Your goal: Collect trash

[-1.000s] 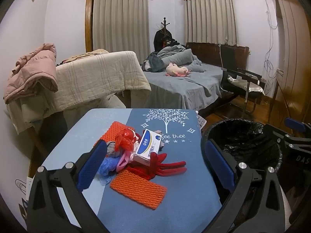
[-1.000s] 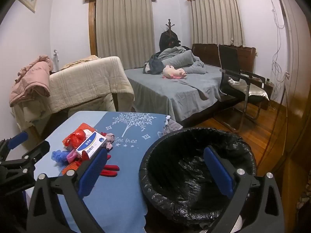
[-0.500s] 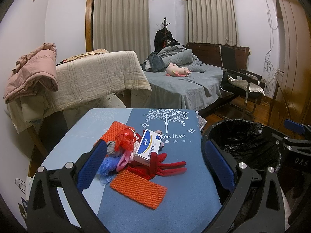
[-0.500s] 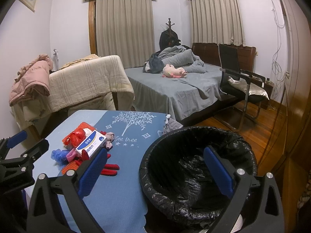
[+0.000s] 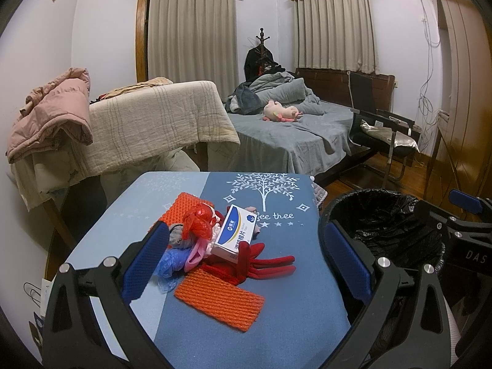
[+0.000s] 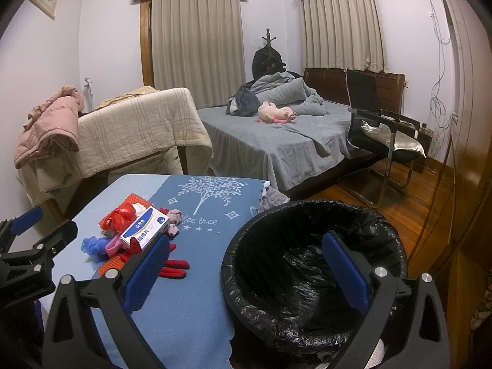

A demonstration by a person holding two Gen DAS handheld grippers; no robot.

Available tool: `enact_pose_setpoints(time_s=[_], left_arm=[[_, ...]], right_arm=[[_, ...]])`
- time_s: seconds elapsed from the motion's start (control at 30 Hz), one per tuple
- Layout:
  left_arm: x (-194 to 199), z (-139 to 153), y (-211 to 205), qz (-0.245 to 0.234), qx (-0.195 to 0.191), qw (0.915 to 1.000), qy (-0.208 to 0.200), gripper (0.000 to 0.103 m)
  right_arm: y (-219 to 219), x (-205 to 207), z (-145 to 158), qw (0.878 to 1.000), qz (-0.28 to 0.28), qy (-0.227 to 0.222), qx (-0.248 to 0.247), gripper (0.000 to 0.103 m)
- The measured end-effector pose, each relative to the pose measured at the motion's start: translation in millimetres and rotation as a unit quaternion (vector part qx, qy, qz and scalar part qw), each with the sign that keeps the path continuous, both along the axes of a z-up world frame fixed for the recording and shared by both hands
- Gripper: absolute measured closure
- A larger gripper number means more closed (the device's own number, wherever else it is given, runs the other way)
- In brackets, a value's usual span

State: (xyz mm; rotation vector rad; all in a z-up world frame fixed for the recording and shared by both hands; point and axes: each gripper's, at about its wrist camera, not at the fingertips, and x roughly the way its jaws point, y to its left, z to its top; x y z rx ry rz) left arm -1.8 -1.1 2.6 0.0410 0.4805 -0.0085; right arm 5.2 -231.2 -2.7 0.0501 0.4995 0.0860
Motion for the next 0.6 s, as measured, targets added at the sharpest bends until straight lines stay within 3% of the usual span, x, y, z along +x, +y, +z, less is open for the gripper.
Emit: enact_pose_setpoints(time_s=[0.6], left_arm=[[-0.1, -0.1, 0.1, 0.000, -0.001, 1.0000, 0.000, 0.005]], right_arm=[[0.9, 1.0, 3.4, 1.000, 0.000, 0.000, 0.000, 0.006]])
